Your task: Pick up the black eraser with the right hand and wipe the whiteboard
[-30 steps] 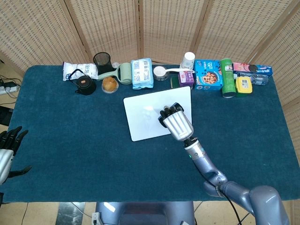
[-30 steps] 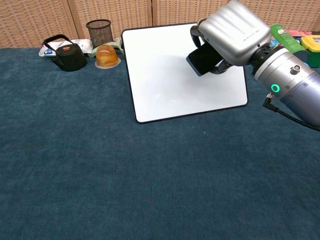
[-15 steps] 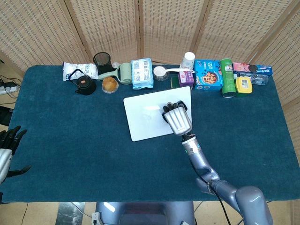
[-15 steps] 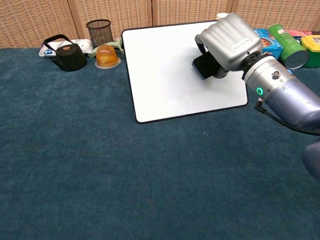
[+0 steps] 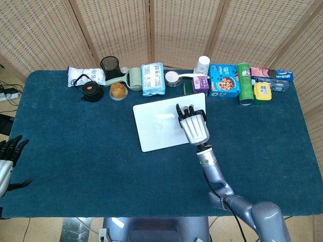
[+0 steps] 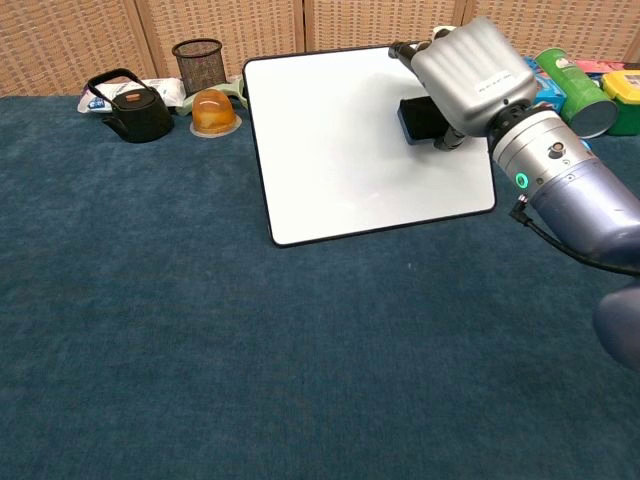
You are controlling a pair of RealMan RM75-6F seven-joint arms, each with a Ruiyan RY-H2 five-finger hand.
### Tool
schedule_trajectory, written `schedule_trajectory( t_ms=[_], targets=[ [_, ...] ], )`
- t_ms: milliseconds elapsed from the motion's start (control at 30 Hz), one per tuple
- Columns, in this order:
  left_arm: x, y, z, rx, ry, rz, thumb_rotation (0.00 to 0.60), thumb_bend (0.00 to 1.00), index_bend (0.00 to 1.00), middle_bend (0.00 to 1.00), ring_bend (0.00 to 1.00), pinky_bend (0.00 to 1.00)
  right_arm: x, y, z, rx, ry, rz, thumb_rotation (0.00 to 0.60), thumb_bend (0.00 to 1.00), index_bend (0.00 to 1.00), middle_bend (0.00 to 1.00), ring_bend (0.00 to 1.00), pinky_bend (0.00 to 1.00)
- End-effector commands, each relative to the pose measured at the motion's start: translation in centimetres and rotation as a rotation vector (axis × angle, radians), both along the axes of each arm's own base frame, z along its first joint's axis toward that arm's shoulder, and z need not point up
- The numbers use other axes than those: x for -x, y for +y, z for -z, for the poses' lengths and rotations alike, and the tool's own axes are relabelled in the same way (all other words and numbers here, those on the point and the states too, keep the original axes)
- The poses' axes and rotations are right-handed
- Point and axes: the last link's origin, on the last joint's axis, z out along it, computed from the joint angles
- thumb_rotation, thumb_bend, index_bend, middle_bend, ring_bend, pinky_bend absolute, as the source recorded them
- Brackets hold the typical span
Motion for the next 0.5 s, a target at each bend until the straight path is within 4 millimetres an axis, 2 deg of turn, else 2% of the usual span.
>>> schedule_trajectory(
  t_ms=[33, 167, 400, 500],
  targets=[
    [0.01, 0.02, -0.01, 0.000, 0.001, 0.000, 0.600, 0.11, 0.00, 0.00, 0.00, 0.00, -0.01, 0.43, -0.50, -0.001, -0.013, -0.025, 0.600, 0.00, 0.14, 0.36, 0.33, 0.71],
    [-0.03, 0.07, 0.13, 0.004, 0.006, 0.002, 0.600, 0.11, 0.00, 0.00, 0.00, 0.00, 0.04, 0.92, -0.83, -0.022, -0.030, -0.040, 0.600, 0.00, 0.14, 0.35, 0.32, 0.70],
    [-0.10, -0.03, 0.23, 0.008, 0.010, 0.004, 0.600, 0.11, 0.00, 0.00, 0.00, 0.00, 0.30, 1.14, -0.06, -0.051, -0.022, -0.015, 0.600, 0.00, 0.13, 0.34, 0.31, 0.69],
    [-0.04, 0.15, 0.20, 0.007, 0.008, -0.002, 0.600, 0.11, 0.00, 0.00, 0.00, 0.00, 0.09, 1.01, -0.60, -0.039, -0.052, -0.024, 0.600, 0.00, 0.13, 0.34, 0.31, 0.69]
  ],
)
